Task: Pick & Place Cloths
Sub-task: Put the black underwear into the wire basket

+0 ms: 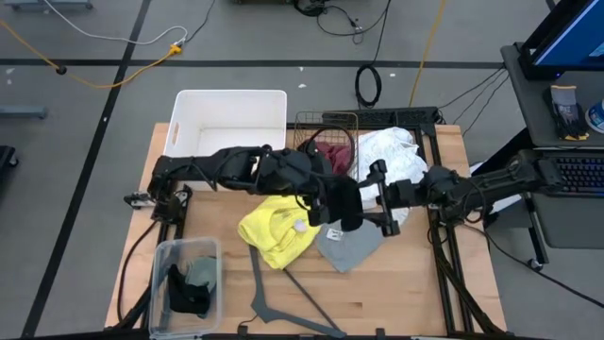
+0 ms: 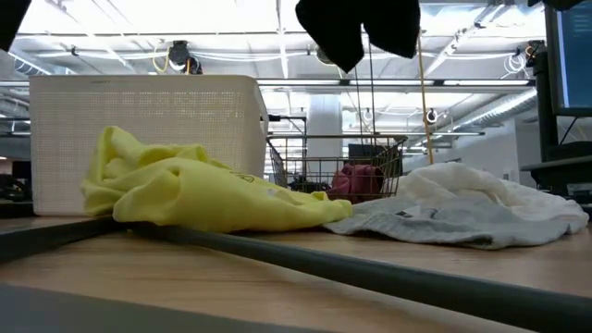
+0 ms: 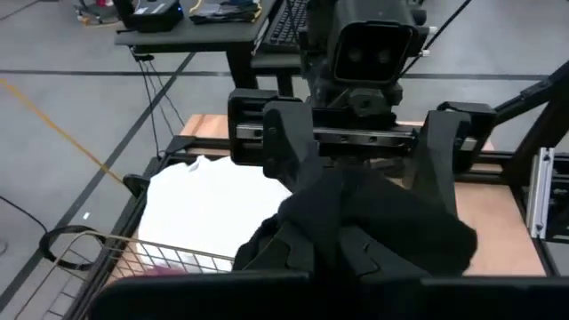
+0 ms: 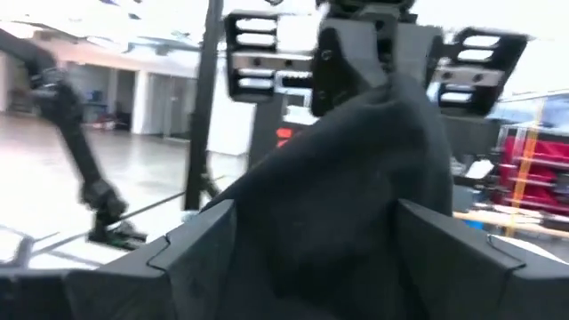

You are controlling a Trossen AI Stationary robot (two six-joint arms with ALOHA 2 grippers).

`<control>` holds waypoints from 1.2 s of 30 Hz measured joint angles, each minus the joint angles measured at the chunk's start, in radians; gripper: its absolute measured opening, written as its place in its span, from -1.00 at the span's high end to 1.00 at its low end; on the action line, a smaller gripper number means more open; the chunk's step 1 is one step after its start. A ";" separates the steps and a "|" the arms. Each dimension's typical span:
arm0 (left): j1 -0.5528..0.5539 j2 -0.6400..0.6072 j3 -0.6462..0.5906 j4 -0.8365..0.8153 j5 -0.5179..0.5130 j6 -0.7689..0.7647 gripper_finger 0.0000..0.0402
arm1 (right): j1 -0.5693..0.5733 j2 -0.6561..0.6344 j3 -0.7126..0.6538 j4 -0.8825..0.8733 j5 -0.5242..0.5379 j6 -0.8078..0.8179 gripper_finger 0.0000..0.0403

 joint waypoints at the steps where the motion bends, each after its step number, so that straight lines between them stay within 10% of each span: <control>1: 0.002 0.002 0.000 0.003 0.001 0.002 1.00 | 0.000 0.009 0.001 0.011 0.019 -0.002 -0.48; 21: 0.017 0.082 -0.001 0.133 0.214 0.025 1.00 | -0.010 0.108 0.002 0.095 0.237 -0.042 -0.39; 36: 0.017 0.088 -0.001 0.121 0.227 -0.021 0.96 | -0.010 0.099 0.002 -0.019 0.225 0.063 0.90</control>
